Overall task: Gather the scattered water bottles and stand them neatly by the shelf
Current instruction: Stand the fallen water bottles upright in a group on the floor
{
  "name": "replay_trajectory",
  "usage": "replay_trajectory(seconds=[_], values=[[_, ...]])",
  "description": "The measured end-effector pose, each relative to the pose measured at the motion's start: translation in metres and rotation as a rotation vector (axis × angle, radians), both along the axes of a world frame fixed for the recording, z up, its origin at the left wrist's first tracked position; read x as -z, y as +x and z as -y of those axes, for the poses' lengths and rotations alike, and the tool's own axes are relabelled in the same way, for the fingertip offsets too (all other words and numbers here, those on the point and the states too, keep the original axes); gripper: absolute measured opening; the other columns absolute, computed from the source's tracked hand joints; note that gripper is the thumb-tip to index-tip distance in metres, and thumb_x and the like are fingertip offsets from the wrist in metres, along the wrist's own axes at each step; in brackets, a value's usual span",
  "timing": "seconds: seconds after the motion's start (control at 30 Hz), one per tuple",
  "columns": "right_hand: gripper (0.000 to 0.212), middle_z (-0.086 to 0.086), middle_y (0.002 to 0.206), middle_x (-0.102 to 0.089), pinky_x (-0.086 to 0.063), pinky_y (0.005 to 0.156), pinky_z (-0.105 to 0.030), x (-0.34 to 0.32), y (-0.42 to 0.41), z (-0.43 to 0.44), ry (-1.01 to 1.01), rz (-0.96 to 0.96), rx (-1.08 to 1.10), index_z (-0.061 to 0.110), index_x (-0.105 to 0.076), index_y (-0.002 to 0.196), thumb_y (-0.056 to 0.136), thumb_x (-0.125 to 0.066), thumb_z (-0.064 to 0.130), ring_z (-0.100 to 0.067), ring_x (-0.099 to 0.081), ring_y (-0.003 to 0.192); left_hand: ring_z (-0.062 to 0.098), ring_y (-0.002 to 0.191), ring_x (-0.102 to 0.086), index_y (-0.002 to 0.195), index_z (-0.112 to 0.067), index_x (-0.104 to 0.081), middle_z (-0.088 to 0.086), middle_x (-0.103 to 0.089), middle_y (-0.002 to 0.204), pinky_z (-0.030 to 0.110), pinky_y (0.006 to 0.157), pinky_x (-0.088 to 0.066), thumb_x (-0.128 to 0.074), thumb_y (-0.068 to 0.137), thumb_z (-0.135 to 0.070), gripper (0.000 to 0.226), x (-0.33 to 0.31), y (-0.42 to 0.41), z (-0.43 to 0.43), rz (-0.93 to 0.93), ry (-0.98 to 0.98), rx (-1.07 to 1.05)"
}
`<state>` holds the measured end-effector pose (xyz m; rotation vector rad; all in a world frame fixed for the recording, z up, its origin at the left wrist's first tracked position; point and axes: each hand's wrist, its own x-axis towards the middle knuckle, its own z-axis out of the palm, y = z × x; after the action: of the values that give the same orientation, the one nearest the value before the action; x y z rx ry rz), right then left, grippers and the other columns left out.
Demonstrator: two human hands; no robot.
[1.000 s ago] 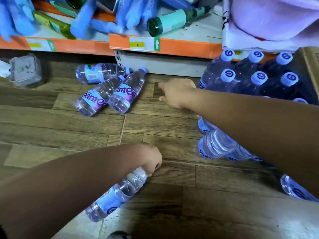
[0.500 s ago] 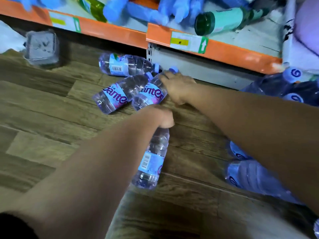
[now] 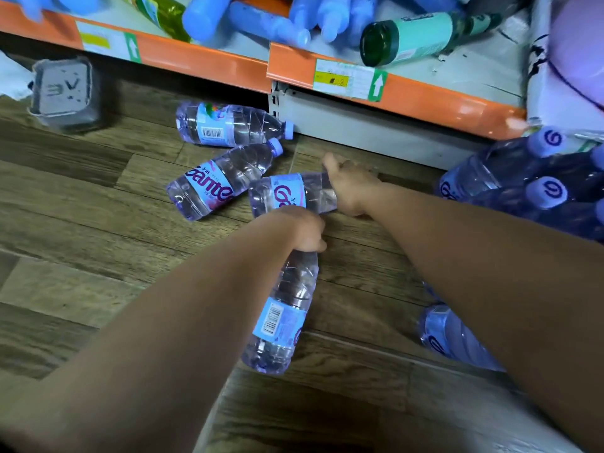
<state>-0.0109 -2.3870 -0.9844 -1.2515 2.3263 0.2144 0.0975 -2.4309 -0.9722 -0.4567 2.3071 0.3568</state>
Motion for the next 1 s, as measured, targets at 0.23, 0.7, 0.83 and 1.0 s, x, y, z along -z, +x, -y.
replay_trajectory(seconds=[0.23, 0.7, 0.83, 1.0], values=[[0.074, -0.018, 0.135, -0.036, -0.045, 0.088, -0.037, -0.017, 0.001, -0.031, -0.039, 0.146, 0.011, 0.019, -0.023, 0.137, 0.081, -0.071, 0.015, -0.036, -0.053, 0.116, 0.027, 0.087, -0.061, 0.112, -0.005, -0.058, 0.01, -0.066, 0.096, 0.032, 0.084, -0.048, -0.064, 0.082, -0.045, 0.05, -0.015, -0.005, 0.004, 0.048, 0.066, -0.059], [0.037, -0.011, 0.116, -0.063, -0.042, 0.082, -0.028, -0.136, -0.03, -0.091, -0.348, -0.039, 0.04, 0.01, -0.06, 0.111, 0.083, -0.069, 0.033, -0.027, -0.055, 0.108, 0.016, 0.044, -0.054, 0.076, -0.012, -0.056, 0.004, -0.057, 0.055, 0.022, 0.05, -0.043, -0.074, 0.074, -0.023, 0.022, -0.119, -0.03, -0.019, -0.272, 0.033, -0.076], [0.03, -0.011, 0.117, -0.062, -0.037, 0.079, -0.025, -0.144, -0.038, -0.113, -0.335, -0.079, 0.03, 0.012, -0.061, 0.113, 0.087, -0.066, 0.027, -0.027, -0.054, 0.11, 0.026, 0.072, -0.057, 0.083, -0.012, -0.052, 0.008, -0.06, 0.078, 0.027, 0.066, -0.041, -0.074, 0.075, -0.027, 0.028, -0.125, -0.039, -0.027, -0.462, -0.066, -0.04], [0.03, -0.016, 0.124, -0.053, -0.039, 0.08, -0.024, -0.147, -0.045, -0.111, -0.409, -0.129, 0.078, 0.014, -0.061, 0.117, 0.088, -0.062, 0.019, -0.03, -0.053, 0.112, 0.035, 0.105, -0.052, 0.105, -0.007, -0.059, 0.02, -0.057, 0.11, 0.034, 0.081, -0.043, -0.072, 0.076, -0.028, 0.038, -0.132, -0.052, -0.035, -0.672, -0.132, -0.026]])
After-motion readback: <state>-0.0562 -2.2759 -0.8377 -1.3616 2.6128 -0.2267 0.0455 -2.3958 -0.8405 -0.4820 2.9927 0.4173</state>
